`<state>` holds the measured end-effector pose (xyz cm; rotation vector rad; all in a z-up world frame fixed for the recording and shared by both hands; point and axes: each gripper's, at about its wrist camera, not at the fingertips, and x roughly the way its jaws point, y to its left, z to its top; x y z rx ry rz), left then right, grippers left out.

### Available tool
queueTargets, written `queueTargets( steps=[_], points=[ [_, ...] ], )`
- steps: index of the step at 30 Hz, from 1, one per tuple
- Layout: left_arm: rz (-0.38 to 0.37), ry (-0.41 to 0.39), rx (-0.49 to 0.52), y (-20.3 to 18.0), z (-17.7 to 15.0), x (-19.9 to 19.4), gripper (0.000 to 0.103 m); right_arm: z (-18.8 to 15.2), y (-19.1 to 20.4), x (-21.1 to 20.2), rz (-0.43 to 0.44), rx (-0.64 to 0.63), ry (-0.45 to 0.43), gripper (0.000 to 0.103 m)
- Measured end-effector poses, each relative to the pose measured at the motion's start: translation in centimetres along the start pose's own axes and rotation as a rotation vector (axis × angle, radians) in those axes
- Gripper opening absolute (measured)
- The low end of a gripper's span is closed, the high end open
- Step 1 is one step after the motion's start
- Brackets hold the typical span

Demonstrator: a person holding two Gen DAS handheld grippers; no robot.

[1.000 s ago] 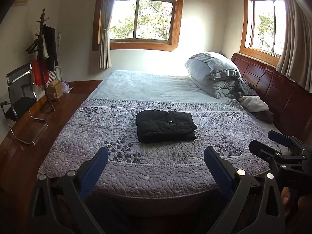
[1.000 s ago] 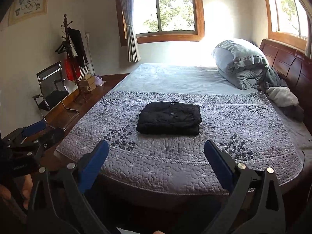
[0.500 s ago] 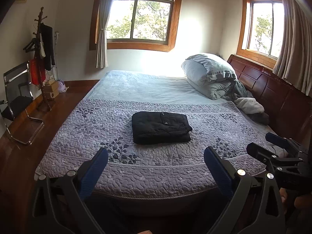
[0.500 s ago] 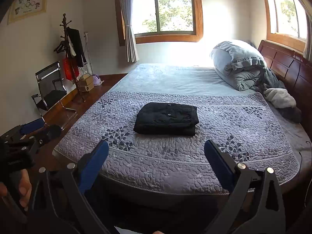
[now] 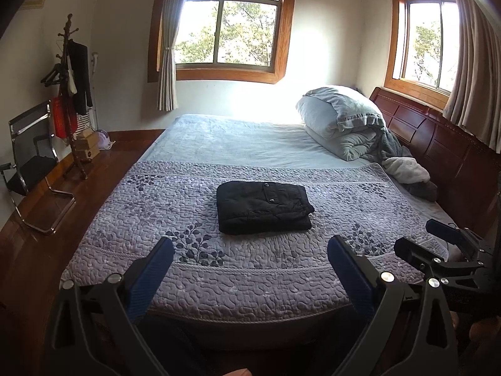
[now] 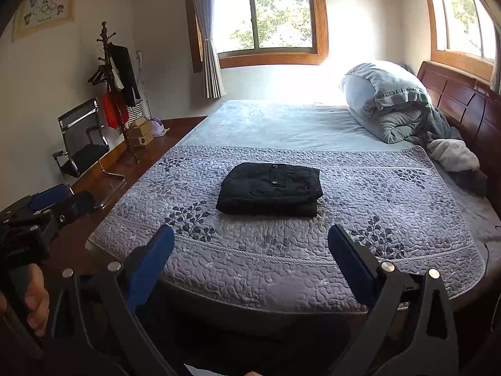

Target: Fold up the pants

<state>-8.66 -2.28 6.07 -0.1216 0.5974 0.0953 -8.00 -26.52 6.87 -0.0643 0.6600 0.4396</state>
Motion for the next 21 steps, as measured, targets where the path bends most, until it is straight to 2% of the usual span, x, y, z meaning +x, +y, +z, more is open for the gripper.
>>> queueTargets(
  steps=[8,21],
  points=[
    [-0.053,-0.009,-0.018,-0.03,-0.11,0.38,0.099,-0.44,-0.42,0.44,-0.011,0.013,0.009,0.098],
    [0.009,-0.011,0.02,-0.38,-0.2,0.21,0.099,-0.3,-0.42,-0.01,-0.024,0.011,-0.012,0.098]
  ],
)
